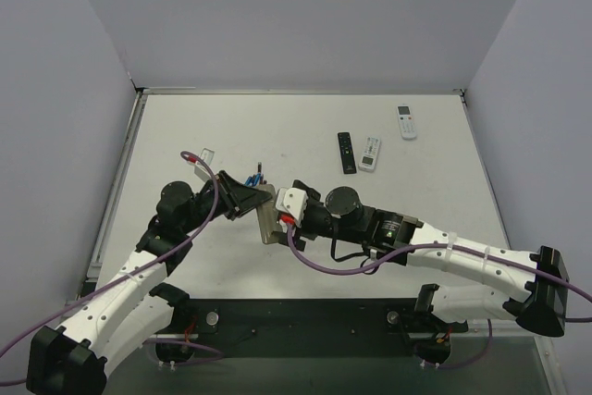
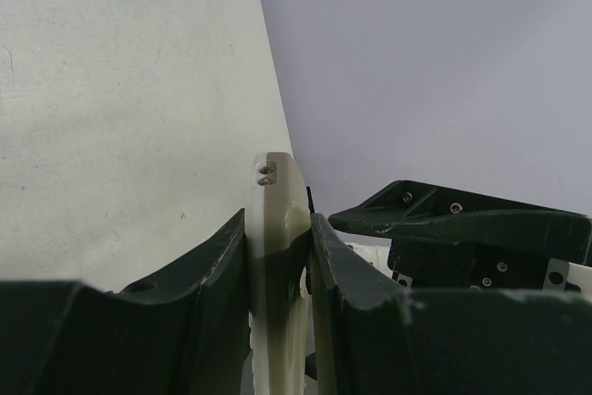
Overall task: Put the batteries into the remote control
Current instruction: Remove the battery cover from the remote control.
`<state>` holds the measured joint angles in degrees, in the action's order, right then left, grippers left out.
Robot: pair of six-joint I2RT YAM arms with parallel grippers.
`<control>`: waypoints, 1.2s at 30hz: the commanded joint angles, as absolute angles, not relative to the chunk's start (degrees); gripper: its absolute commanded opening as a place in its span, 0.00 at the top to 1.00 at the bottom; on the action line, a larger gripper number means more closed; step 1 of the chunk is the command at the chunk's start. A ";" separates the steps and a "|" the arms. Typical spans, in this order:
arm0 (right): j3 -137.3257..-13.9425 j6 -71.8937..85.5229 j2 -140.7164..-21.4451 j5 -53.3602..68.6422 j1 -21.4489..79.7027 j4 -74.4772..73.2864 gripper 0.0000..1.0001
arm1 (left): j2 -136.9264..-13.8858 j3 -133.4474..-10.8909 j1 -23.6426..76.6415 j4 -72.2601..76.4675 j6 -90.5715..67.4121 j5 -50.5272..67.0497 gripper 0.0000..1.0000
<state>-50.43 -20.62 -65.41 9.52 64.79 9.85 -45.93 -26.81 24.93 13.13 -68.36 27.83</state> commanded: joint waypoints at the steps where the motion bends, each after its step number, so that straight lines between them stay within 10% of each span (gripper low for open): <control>1: -53.00 -20.83 -65.92 12.30 64.34 9.14 0.31 | -45.88 -27.77 24.79 17.23 -68.73 29.36 1.00; 36: -54.84 -22.76 -68.64 17.49 60.91 4.40 0.31 | -45.88 -27.25 24.79 21.79 -72.42 32.17 1.00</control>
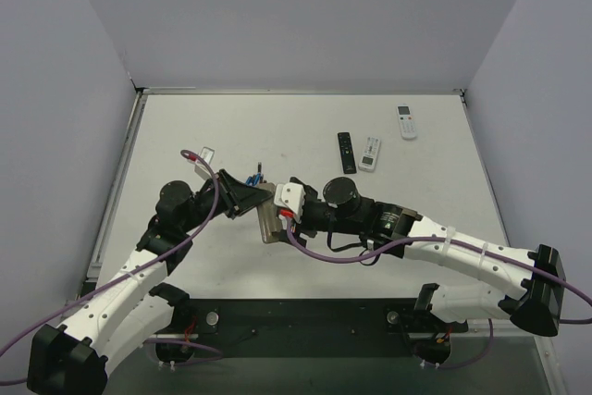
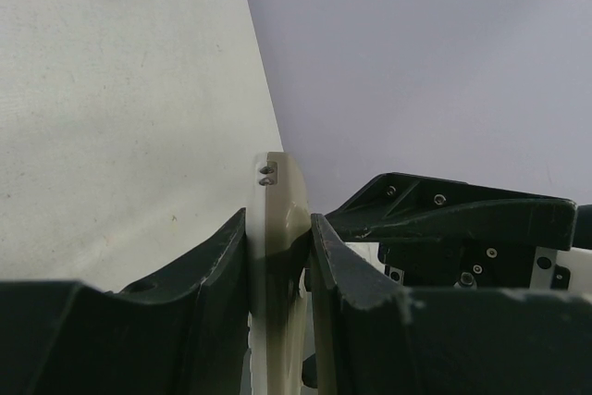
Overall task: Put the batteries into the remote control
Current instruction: Remove the battery cover from the remote control.
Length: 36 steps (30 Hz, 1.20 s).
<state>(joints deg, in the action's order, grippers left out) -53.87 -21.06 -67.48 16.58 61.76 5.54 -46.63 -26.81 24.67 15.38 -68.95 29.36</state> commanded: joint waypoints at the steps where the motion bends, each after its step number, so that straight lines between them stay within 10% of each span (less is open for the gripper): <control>1: -54.93 -23.20 -68.99 18.10 60.91 3.79 0.30 | -45.79 -27.25 24.79 22.23 -72.77 32.17 1.00; 15: -46.06 -38.66 -69.34 -7.63 70.49 16.69 0.33 | -48.07 -25.66 25.49 27.94 -79.80 34.19 1.00; 36: -45.08 -50.02 -71.11 -15.39 71.10 30.59 0.34 | -50.01 -28.82 29.36 16.03 -70.79 31.65 1.00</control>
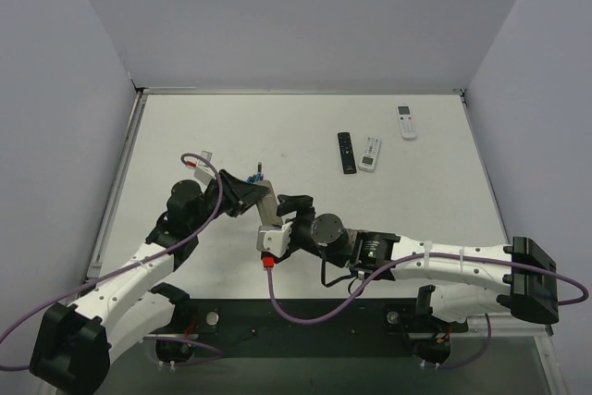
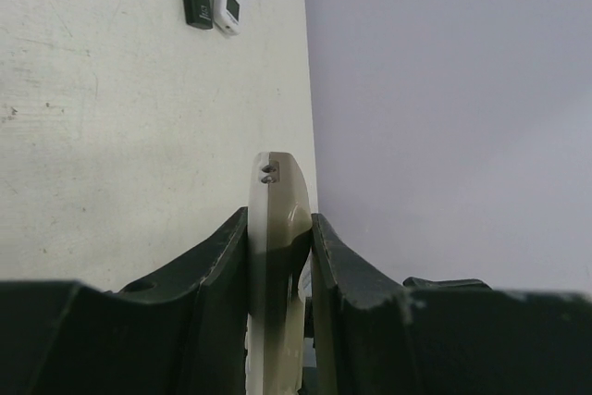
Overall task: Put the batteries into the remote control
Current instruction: Remove the battery cover from the remote control.
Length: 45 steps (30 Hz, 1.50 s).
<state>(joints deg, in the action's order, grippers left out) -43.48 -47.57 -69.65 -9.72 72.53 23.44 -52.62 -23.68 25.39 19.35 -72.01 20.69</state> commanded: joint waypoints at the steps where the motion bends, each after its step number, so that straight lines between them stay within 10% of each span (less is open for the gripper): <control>1: -45.52 -49.23 -70.58 -14.77 70.93 28.58 0.34 | -49.75 -30.05 29.36 13.91 -69.10 30.60 1.00; 45: -44.12 -38.94 -73.48 -11.51 62.05 28.74 0.38 | -57.04 -33.66 28.30 -2.81 -47.55 21.89 1.00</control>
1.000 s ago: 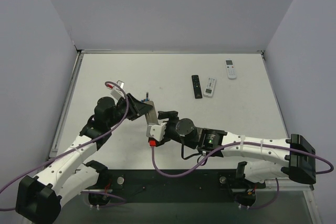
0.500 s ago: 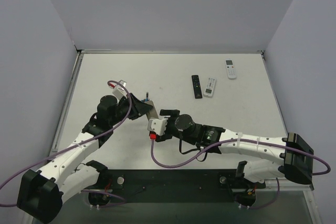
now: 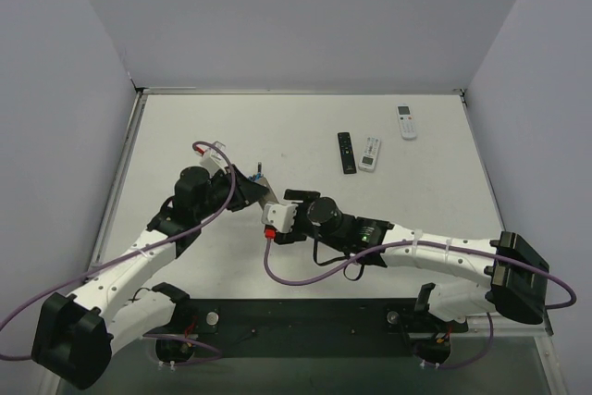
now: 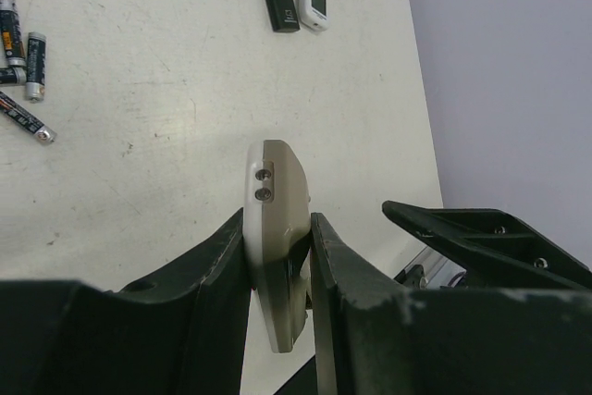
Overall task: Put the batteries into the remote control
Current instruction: Remove the battery cover from the remote control, then pick up the battery from the center of the board.
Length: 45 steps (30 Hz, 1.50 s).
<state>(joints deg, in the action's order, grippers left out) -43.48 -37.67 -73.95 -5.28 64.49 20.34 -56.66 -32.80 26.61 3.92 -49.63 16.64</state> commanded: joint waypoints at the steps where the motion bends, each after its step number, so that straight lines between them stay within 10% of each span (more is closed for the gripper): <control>1: -43.95 -38.67 -73.39 -11.51 61.88 28.74 0.38 | -57.56 -33.75 28.21 -3.25 -47.29 21.45 1.00; 21: -40.43 -25.77 -75.68 -9.76 58.55 24.35 0.37 | -66.71 -30.50 28.04 7.65 -47.20 14.33 1.00; 45: -50.96 21.36 -74.78 1.84 51.50 -16.00 0.32 | -35.25 -31.36 23.22 -3.83 -35.60 10.01 1.00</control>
